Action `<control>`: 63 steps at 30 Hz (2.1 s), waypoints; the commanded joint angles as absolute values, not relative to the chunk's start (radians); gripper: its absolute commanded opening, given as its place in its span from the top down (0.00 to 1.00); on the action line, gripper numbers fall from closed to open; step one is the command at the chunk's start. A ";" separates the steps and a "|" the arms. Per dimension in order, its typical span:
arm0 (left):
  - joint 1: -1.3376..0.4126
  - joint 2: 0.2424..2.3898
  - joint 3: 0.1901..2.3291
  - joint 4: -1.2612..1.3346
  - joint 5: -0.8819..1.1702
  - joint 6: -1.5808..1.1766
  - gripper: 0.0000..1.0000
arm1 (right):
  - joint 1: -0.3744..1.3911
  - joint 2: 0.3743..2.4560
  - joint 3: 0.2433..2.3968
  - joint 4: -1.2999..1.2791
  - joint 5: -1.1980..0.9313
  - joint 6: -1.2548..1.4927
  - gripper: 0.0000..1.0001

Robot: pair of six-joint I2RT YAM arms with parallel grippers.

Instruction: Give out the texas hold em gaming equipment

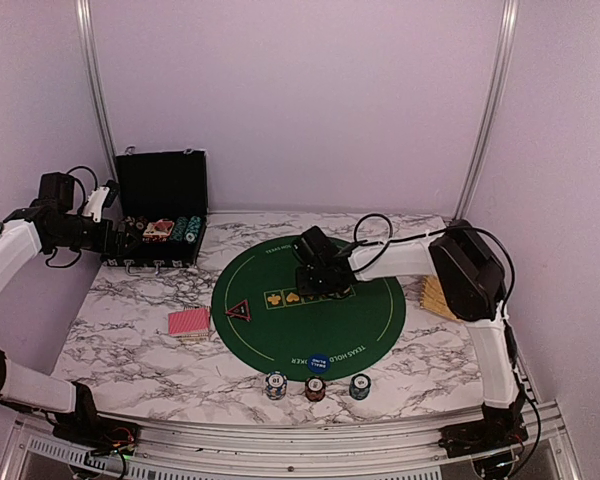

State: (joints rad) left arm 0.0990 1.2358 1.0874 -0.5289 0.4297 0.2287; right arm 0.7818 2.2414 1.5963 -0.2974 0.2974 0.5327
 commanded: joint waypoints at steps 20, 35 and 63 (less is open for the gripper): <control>0.101 1.235 1.100 -0.566 0.446 0.262 0.01 | 0.676 2.443 1.863 -0.470 0.429 0.574 0.70; 0.101 1.217 1.108 -0.584 0.438 0.277 0.01 | 0.753 2.178 1.628 -0.365 0.315 0.375 0.53; 0.101 1.215 1.120 -0.600 0.456 0.279 0.01 | 1.036 1.930 1.309 -0.623 0.039 0.094 0.30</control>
State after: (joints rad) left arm 0.0994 1.2331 1.0874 -0.5713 0.4374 0.2737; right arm 1.0065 1.8984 1.2972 -0.5808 0.0265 0.1352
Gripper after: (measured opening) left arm 0.989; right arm 0.715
